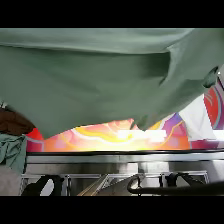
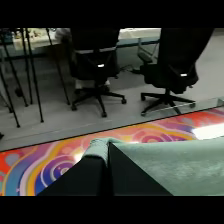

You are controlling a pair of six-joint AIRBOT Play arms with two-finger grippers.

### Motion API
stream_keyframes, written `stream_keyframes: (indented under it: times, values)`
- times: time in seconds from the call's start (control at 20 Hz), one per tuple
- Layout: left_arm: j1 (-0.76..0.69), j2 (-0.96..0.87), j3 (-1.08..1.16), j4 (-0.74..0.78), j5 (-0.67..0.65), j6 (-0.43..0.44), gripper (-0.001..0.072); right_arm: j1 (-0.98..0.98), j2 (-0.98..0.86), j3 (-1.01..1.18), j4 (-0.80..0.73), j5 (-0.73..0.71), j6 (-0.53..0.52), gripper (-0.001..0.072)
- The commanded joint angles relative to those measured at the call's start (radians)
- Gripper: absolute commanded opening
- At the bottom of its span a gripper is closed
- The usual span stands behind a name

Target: Fold the shirts.

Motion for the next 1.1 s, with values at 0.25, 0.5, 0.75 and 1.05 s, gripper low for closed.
stream_keyframes:
  times: [0.25,0.5,0.75,1.05]
  values:
    - [-0.019,-0.259,-0.374,0.04,0.026,0.066,0.0012,0.05,-0.38,-0.129,-0.027,0.144,0.174,0.0015]
    - [-0.091,-0.575,-0.45,0.045,0.228,0.182,0.0013,0.169,-0.697,-0.289,-0.027,-0.056,0.143,0.0015]
    - [-0.114,-0.855,-0.256,0.048,0.259,0.164,0.0013,0.173,-0.905,-0.208,-0.017,-0.214,0.117,0.0015]
    - [-0.116,-1.029,-0.091,0.049,0.173,0.128,0.0013,0.173,-0.93,-0.18,-0.117,-0.183,0.068,0.0015]
